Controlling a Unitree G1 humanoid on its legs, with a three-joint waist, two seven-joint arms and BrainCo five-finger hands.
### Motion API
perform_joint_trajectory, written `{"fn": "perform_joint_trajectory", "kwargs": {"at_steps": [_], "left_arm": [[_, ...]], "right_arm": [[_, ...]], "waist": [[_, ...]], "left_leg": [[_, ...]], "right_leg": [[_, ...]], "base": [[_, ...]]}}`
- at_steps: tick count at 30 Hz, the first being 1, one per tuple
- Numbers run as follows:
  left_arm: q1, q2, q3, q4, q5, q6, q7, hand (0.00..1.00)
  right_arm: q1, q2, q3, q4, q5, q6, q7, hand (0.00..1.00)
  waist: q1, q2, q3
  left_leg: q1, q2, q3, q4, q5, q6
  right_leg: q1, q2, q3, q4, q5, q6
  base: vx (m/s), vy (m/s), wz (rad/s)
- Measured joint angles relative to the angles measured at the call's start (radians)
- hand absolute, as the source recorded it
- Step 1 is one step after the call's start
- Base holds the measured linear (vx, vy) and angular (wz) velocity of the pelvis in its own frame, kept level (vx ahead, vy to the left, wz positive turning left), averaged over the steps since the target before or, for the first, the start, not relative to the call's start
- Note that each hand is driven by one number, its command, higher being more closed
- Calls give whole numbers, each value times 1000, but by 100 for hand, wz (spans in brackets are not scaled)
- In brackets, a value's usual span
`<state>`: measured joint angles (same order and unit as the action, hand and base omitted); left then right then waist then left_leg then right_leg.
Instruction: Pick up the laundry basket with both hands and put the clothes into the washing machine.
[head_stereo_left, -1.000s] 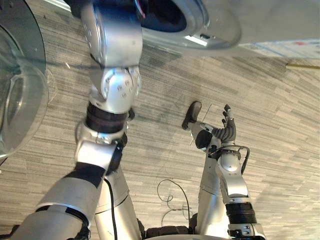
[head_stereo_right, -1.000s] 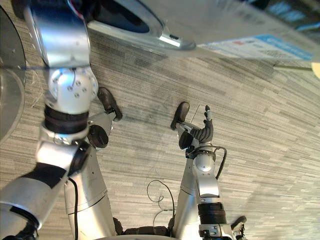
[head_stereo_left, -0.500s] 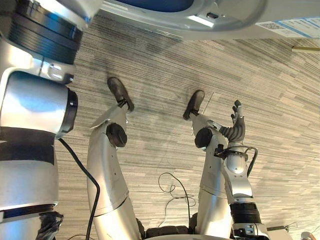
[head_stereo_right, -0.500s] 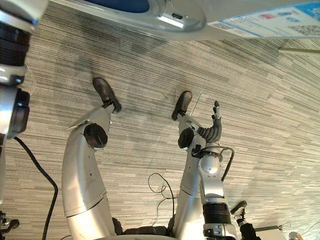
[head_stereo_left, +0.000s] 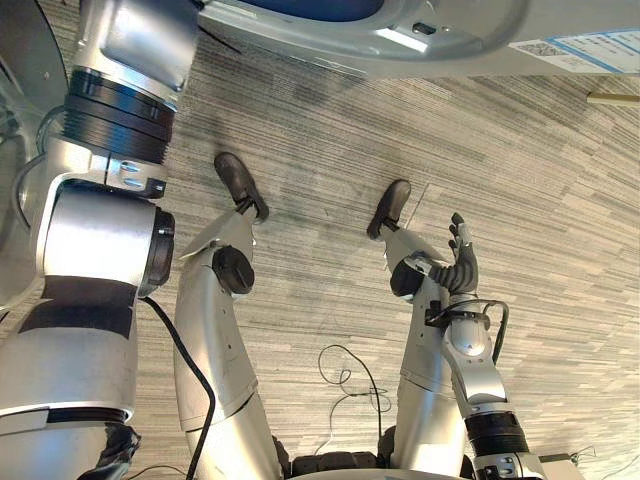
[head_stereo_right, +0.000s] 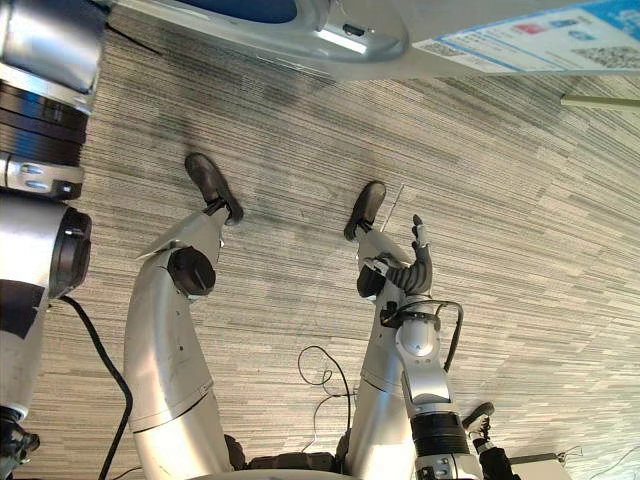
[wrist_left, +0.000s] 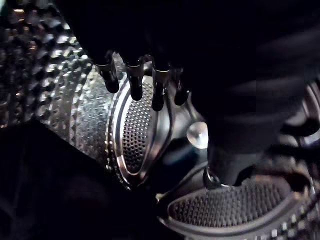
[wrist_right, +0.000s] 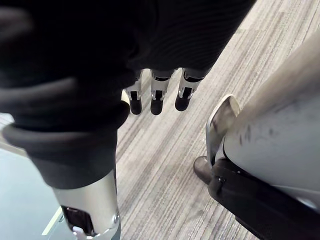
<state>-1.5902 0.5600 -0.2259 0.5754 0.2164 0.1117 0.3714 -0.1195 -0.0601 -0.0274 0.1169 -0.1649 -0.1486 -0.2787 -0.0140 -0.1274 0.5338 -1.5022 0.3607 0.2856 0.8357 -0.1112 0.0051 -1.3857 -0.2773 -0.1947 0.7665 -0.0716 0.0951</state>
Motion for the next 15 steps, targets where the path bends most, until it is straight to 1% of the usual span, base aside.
{"fn": "perform_joint_trajectory", "kwargs": {"at_steps": [1, 2, 3, 4, 5, 6, 8, 9, 10, 11, 12, 14, 15], "left_arm": [[0, -3, 21, 2, -33, -1, 2, 0], [0, -6, 54, 4, -100, -3, 3, 0], [0, -6, 70, 7, -140, -7, 3, 0], [2, -5, 112, 13, -212, -13, 3, 0], [4, -4, 129, 13, -246, -19, 4, 0], [19, 0, 175, 12, -325, -45, 9, 0], [52, 4, 217, -3, -384, -64, 17, 0], [91, 6, 247, -41, -416, -79, 27, 0], [154, 10, 275, -114, -453, -90, 34, 0], [211, 18, 281, -184, -472, -106, 44, 0], [311, 26, 287, -293, -483, -137, 52, 0], [384, 25, 284, -362, -478, -150, 52, 0], [468, 19, 285, -434, -434, -155, 85, 0]], "right_arm": [[0, -3, 3, 1, 2, 1, 0, 0], [0, -8, 7, 8, 7, 2, 1, 0], [-1, -8, 7, 11, 7, 3, 2, 0], [-1, -9, 7, 16, 7, 4, 2, 0], [-1, -10, 7, 17, 8, 5, 3, 0], [-1, -12, 7, 19, 9, 6, 10, 0], [-1, -15, 7, 21, 9, 6, 20, 0], [-1, -15, 8, 23, 9, 6, 21, 0], [-1, -15, 8, 24, 8, 6, 20, 0], [-1, -15, 7, 25, 8, 6, 20, 0], [1, -17, 7, 25, 7, 6, 19, 0], [2, -19, 7, 25, 7, 6, 19, 0], [3, -22, 7, 24, 6, 5, 17, 0]], "waist": [[0, 0, 0], [1, 0, 0], [1, 0, 0], [2, 0, 0], [3, 0, 0], [4, 0, 0], [5, 0, 0], [5, 1, 0], [5, 1, 0], [6, 1, 0], [13, 1, 0], [16, 2, -1], [20, 2, 0]], "left_leg": [[0, 0, 0, -1, 0, -1], [2, 0, 0, -4, 2, -2], [3, 0, 1, -6, 3, -3], [8, -1, 4, -16, 12, 0], [9, -1, 5, -18, 14, -2], [12, 0, 5, -21, 15, -4], [16, 0, 5, -24, 17, -7], [18, 0, 5, -25, 17, -7], [20, 0, 5, -27, 18, -9], [21, 0, 5, -27, 19, -10], [22, 0, 5, -30, 20, -11], [24, -1, 5, -32, 20, -11], [28, -1, 5, -34, 20, -11]], "right_leg": [[0, 0, 0, 0, 0, 0], [1, 0, -2, 0, 0, 0], [2, 0, -2, 0, 0, 0], [3, -1, -3, -1, 1, -1], [4, -1, -4, 0, 1, -1], [5, -2, -6, 1, 1, -2], [7, -2, -6, 2, 1, -2], [8, -2, -6, 2, 1, -2], [10, -2, -8, 3, 1, -2], [11, -3, -9, 4, 1, -2], [11, -3, -9, 5, 1, -3], [11, -3, -9, 6, 0, -4], [10, -4, -9, 9, -2, -7]], "base": [[-70, 5, 2], [-56, 3, 3], [-84, 2, 6], [-69, -1, 6], [-96, -4, 7], [-68, -4, 4], [-69, -3, 1], [-69, 0, 1], [-67, 3, 2], [-80, 4, 3], [-66, 4, 2], [-60, 1, 1], [-66, -1, 2]]}}
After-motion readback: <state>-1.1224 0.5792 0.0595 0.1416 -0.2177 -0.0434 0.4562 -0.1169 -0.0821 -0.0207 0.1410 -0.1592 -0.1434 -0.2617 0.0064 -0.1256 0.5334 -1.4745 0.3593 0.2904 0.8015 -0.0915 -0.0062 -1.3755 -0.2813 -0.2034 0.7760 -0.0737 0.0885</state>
